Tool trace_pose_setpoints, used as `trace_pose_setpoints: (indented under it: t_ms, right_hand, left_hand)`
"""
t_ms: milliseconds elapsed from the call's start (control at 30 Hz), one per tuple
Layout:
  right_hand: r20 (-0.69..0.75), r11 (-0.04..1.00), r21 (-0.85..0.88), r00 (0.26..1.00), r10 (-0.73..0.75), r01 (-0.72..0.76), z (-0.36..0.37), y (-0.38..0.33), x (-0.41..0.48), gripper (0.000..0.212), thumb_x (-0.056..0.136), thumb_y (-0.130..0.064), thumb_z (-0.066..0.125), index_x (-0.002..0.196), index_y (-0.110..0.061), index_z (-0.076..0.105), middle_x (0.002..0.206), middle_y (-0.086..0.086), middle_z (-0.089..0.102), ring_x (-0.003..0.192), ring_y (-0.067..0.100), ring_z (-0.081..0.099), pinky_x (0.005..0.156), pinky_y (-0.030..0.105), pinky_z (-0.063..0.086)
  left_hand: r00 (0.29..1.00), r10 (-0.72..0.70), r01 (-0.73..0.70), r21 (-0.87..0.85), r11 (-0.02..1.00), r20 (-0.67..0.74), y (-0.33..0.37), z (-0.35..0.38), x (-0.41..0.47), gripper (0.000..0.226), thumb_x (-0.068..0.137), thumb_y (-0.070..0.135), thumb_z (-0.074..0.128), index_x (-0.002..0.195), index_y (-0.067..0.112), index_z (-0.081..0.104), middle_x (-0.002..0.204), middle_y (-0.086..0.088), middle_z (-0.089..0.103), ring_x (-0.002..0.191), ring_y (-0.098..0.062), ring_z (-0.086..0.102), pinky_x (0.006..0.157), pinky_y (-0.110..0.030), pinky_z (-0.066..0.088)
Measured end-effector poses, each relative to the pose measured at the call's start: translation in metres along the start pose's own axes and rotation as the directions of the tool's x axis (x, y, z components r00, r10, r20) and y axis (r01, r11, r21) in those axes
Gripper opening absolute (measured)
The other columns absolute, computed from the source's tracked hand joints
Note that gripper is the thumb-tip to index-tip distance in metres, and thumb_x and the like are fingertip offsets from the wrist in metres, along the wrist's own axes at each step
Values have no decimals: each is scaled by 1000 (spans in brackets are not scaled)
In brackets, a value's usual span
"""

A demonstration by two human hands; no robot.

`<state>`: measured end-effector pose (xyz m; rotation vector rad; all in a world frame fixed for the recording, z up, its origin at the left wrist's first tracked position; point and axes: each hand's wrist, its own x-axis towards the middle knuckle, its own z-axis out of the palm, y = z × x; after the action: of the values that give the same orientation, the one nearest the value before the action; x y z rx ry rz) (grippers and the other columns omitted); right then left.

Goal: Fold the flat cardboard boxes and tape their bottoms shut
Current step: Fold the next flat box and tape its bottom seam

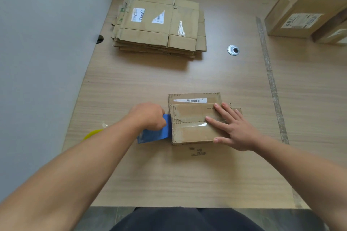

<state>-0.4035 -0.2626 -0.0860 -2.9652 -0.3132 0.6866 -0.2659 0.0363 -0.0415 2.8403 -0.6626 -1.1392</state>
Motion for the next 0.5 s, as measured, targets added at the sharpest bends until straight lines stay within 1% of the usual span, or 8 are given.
trace_pose_setpoints:
  t_ms: [33, 100, 200, 267, 300, 367, 400, 500]
  right_hand:
    - [2, 1000, 8, 1000, 1, -1, -2, -1, -1, 74, 80, -89, 14, 144, -63, -14, 157, -12, -37, 143, 14, -37, 120, 47, -9]
    - [12, 1000, 1, 1000, 3, -3, -5, -2, 0, 74, 82, -86, 18, 144, -62, -13, 157, -12, -37, 143, 16, -37, 120, 48, -9]
    - [24, 997, -68, 999, 36, -35, -12, -5, 2, 71, 90, -76, 26, 144, -61, -17, 153, -11, -42, 141, 19, -41, 120, 51, -12]
    - [18, 990, -121, 997, 77, -74, -17, -7, 1, 70, 95, -67, 33, 147, -58, -13, 152, -9, -44, 140, 22, -43, 120, 54, -14]
    - [15, 986, -134, 995, 99, -96, -20, -9, 1, 70, 97, -62, 36, 149, -57, -10, 153, -8, -41, 141, 23, -41, 120, 55, -13]
    - [-4, 986, -106, 992, 128, -128, -24, -20, -1, 67, 100, -53, 38, 152, -53, -5, 160, -5, -30, 146, 26, -32, 120, 56, -10]
    - [-36, 989, -72, 992, 124, -126, -25, -30, -2, 67, 100, -51, 38, 154, -50, -2, 164, -4, -21, 149, 26, -25, 121, 54, -7]
    - [-180, 997, 56, 982, 59, -49, -23, -77, 0, 66, 99, -54, 39, 157, -36, 13, 166, 3, 11, 153, 27, 6, 122, 47, 9]
  left_hand:
    - [1000, 10, -10, -15, 1000, 15, -2, -1, -1, 19, 77, 30, 53, 91, 26, 65, 87, 7, 65, 88, -21, 61, 66, -30, 48]
    - [1000, 12, -11, -46, 999, 25, -11, -5, -6, 25, 76, 33, 55, 97, 31, 67, 90, 8, 66, 88, -20, 61, 73, -31, 52]
    - [998, -35, 32, -70, 997, -45, -24, -7, -16, 28, 76, 33, 52, 101, 34, 65, 94, 7, 66, 87, -19, 60, 74, -33, 52]
    - [990, -98, 87, -111, 990, -101, -33, -7, -24, 34, 75, 33, 50, 106, 36, 63, 97, 7, 66, 89, -21, 60, 78, -35, 53]
    - [982, -136, 116, -149, 982, -128, -37, -6, -29, 36, 74, 34, 49, 108, 38, 62, 98, 8, 66, 90, -21, 60, 79, -36, 54]
    - [962, -205, 156, -255, 954, -178, -45, -2, -39, 37, 74, 35, 49, 108, 41, 61, 94, 12, 66, 87, -18, 61, 79, -37, 54]
    - [951, -234, 161, -319, 934, -204, -47, 1, -44, 36, 74, 35, 50, 108, 42, 60, 91, 13, 66, 84, -16, 61, 77, -37, 55]
    - [917, -289, 135, -469, 873, -274, -44, 9, -60, 37, 75, 35, 51, 108, 49, 58, 86, 13, 66, 79, -14, 61, 73, -37, 54]
